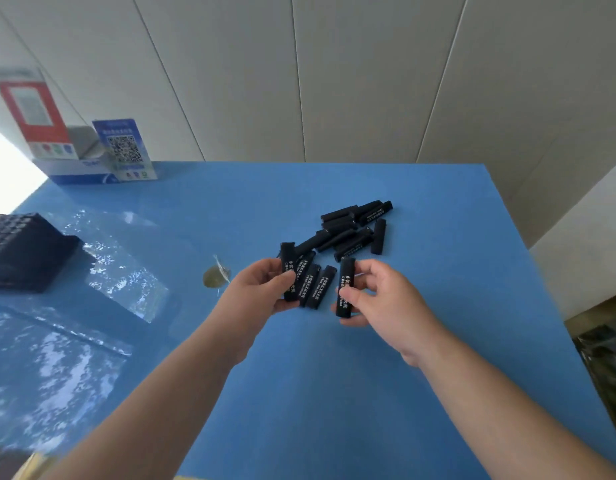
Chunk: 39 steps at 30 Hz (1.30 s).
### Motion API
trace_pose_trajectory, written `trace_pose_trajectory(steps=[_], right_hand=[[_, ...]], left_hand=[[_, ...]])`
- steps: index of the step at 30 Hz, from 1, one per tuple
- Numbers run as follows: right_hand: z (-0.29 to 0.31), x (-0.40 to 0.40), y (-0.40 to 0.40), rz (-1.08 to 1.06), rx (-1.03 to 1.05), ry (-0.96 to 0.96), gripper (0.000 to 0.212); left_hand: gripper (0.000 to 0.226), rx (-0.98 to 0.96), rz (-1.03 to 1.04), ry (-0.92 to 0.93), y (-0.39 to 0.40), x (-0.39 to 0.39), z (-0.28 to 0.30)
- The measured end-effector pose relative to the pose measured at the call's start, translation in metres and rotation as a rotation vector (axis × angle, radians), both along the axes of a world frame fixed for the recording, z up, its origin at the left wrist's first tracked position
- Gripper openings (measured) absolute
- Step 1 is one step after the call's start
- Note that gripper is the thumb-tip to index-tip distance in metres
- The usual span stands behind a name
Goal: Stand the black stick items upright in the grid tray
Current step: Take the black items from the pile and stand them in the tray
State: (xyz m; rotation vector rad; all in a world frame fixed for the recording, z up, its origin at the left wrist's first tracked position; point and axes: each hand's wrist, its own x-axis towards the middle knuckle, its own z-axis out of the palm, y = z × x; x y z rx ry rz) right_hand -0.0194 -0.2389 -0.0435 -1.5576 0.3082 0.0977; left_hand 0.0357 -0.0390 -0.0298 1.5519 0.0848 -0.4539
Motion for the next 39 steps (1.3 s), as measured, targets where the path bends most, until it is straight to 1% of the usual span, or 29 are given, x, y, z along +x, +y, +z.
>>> trace_pose_trajectory(steps=[3, 5, 8, 14, 17, 21, 26, 29, 34, 39], right_hand=[[0.002, 0.002, 0.020, 0.082, -0.091, -0.006, 0.010], [0.005, 0.004, 0.036, 0.108, -0.079, -0.014, 0.007], [0.011, 0.005, 0.067, 0.180, -0.064, -0.034, 0.009], [0.011, 0.003, 0.142, 0.365, -0.114, -0.010, 0.004], [0.015, -0.003, 0.192, 0.399, -0.058, -0.015, 0.008], [0.022, -0.011, 0.267, 0.408, -0.035, -0.067, 0.011], [0.024, -0.019, 0.352, 0.444, -0.021, -0.096, 0.010], [0.025, -0.020, 0.391, 0.480, -0.035, -0.114, 0.016], [0.023, -0.006, 0.428, 0.465, -0.046, -0.135, 0.018], [0.020, 0.035, 0.449, 0.427, -0.087, -0.135, 0.012]], left_hand=[[0.012, -0.004, 0.047, -0.032, 0.023, -0.008, 0.000], [0.012, -0.014, 0.071, -0.037, 0.041, -0.014, 0.001], [0.015, -0.020, 0.103, -0.040, 0.072, -0.023, 0.001], [0.015, -0.055, 0.186, -0.032, 0.153, -0.046, 0.004], [0.013, -0.072, 0.259, -0.051, 0.201, -0.063, 0.011], [0.008, -0.038, 0.323, -0.066, 0.268, -0.086, 0.017], [0.010, -0.050, 0.376, -0.087, 0.350, -0.107, 0.020], [0.011, -0.045, 0.388, -0.096, 0.390, -0.110, 0.021], [0.013, -0.048, 0.384, -0.098, 0.430, -0.097, 0.016], [0.015, -0.026, 0.347, -0.101, 0.455, -0.059, 0.011]])
